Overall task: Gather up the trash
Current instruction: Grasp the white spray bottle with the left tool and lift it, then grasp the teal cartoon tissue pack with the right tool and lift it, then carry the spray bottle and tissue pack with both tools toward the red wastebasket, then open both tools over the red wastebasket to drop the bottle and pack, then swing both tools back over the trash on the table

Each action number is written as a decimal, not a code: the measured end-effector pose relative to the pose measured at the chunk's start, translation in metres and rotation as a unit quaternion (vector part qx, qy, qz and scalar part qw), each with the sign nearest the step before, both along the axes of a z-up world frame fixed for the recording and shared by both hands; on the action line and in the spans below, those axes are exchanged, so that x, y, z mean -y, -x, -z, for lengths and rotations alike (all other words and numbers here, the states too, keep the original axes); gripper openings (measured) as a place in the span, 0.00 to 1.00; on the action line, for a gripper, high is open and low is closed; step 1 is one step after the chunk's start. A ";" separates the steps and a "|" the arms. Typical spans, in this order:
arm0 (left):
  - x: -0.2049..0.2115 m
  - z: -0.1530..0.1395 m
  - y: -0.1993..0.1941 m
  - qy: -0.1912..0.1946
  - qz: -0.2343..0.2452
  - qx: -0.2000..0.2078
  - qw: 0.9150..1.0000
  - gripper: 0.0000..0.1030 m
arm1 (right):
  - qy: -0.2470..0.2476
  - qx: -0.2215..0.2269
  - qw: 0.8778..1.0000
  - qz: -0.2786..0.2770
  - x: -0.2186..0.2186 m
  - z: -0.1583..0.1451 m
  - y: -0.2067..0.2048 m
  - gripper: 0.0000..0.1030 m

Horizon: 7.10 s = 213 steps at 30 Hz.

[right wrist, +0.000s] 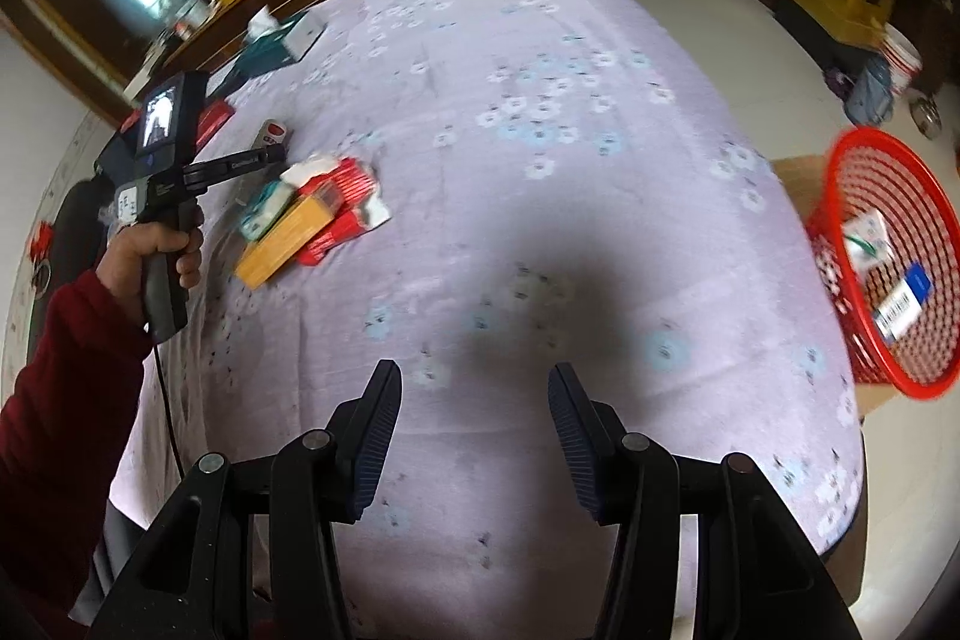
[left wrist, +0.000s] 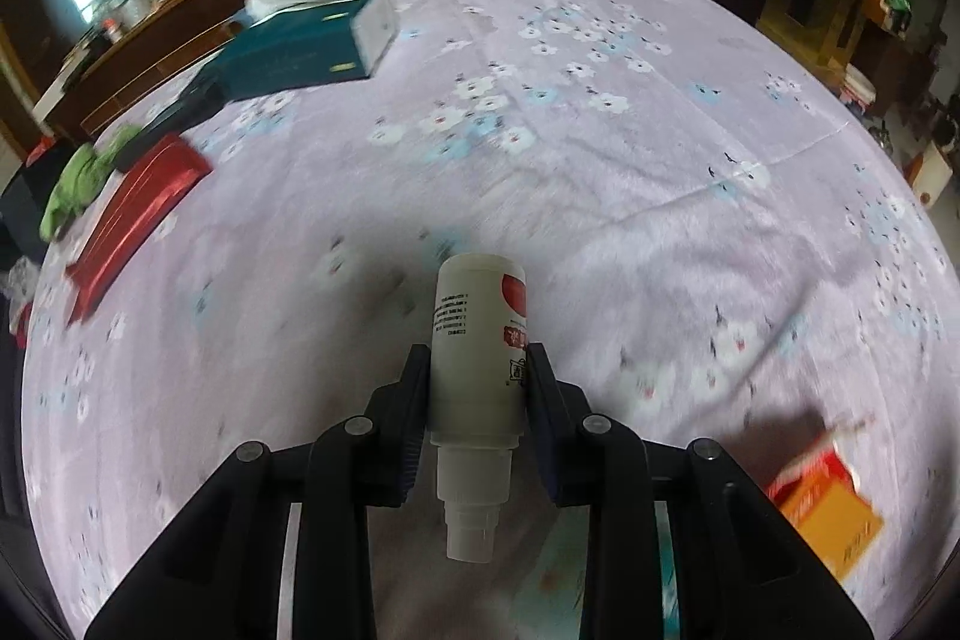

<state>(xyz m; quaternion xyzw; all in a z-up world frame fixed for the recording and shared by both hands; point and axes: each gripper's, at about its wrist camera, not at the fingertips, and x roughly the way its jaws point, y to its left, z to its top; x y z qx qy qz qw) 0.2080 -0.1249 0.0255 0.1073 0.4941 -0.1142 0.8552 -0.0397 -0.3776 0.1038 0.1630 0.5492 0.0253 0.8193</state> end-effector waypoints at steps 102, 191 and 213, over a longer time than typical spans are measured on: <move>0.083 -0.128 0.265 0.034 0.026 0.116 0.992 0.28 | -0.062 0.098 0.993 -0.018 0.003 -0.039 0.050 0.18; 0.310 -0.104 0.238 0.133 0.226 -0.010 0.965 0.49 | -0.079 0.108 0.969 0.206 0.241 -0.045 0.085 0.44; 0.019 -0.055 0.175 0.048 0.048 0.017 0.998 0.66 | -0.067 0.072 0.993 0.072 0.088 -0.037 0.063 0.48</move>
